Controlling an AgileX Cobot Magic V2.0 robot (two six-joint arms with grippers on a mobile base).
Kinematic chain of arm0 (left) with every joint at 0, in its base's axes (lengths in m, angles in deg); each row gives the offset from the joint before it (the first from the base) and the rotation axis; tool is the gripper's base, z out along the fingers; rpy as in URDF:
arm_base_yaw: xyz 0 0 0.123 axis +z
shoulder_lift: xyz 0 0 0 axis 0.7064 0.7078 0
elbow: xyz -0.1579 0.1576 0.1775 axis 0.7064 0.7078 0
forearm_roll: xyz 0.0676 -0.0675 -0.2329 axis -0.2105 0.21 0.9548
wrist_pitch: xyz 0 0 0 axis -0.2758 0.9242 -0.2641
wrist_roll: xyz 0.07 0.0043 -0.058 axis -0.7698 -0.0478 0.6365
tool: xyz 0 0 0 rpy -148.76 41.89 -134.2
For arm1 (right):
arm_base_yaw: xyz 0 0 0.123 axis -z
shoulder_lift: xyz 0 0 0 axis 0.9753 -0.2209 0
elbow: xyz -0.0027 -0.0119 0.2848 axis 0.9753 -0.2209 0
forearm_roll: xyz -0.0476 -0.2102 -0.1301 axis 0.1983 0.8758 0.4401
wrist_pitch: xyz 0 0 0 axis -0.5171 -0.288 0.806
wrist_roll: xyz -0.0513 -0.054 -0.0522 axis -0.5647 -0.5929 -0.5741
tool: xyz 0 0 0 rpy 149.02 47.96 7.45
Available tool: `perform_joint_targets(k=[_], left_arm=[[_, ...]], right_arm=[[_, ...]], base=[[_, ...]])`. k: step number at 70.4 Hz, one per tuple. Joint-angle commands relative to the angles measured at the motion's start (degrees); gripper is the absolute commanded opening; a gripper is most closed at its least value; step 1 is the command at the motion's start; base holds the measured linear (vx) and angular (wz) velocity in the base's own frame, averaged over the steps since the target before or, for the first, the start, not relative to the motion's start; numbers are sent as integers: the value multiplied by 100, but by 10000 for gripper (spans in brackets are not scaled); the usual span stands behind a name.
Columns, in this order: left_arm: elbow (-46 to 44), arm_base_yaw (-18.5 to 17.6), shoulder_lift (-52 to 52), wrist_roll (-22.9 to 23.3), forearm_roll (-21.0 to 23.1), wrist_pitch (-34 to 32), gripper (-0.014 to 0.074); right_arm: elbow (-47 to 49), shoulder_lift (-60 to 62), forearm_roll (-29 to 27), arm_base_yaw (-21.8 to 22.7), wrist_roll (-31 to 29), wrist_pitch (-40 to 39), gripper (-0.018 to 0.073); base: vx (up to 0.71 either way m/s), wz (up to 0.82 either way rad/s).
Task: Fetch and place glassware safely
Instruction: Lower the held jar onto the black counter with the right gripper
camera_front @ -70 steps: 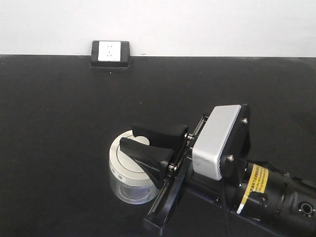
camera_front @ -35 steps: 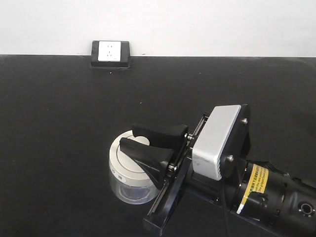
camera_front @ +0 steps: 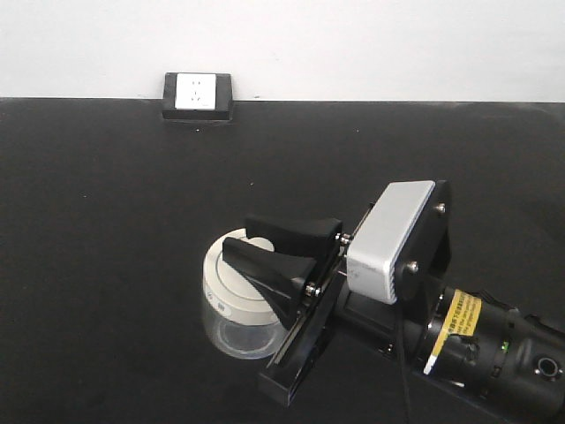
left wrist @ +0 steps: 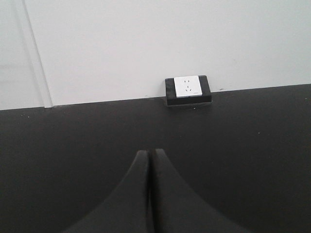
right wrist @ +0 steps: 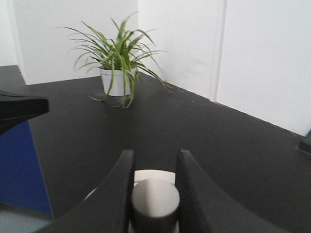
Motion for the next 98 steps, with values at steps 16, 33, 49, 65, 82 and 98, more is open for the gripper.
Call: perform_joint_targets(k=[16,33,49,65,82,98], left_arm=[[-151,-25,58,52,42,-402,-7],[-151,-25,58,52,42,-402,-7],[-151,-25,58,52,42,-402,-7],[-151,-25,58,52,42,-402,-7],[-151,-25,58,52,42,-402,-7],[-151,-25,58,52,42,-402,-7]], right_arm=[[199,-102,-68,1006,-140,-449,-1],[276,-740,836,2133,436,-1160,-1],[1000,-1728,2289,3042,1425,-1955,-1],[1864,-2843,2586,3526,1726,-2583,-1],[2519,-3897,2591,3582,1328,-2616,-1],[2784,-4684,2607,3582,629,-3044,-1]], base=[[0,0],[0,0],[0,0],[0,0],[0,0],[0,0]])
